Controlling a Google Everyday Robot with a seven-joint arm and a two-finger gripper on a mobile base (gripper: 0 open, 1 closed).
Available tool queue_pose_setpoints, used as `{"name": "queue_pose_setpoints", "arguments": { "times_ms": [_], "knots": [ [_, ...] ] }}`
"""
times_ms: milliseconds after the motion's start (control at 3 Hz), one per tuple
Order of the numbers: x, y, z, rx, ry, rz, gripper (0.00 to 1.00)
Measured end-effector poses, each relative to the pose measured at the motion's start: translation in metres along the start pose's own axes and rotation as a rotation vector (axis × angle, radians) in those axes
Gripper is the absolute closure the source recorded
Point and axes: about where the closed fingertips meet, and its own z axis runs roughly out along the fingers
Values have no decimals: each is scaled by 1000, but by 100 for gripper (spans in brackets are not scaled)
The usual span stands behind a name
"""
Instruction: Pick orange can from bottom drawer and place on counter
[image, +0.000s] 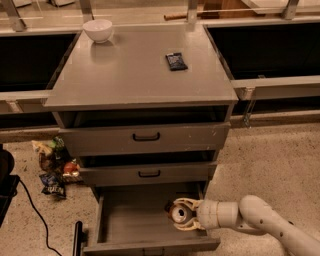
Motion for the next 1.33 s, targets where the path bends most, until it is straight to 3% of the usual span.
{"name": "queue_pose_setpoints", "arguments": {
  "times_ms": [333, 667, 1000, 1333],
  "knots": [
    [-11, -5, -3, -18, -9, -10, 100],
    [-62, -16, -16, -80, -16, -47, 100],
    [-134, -44, -49, -150, 35, -154, 100],
    [-144, -47, -50, -151, 34, -166, 100]
  ]
}}
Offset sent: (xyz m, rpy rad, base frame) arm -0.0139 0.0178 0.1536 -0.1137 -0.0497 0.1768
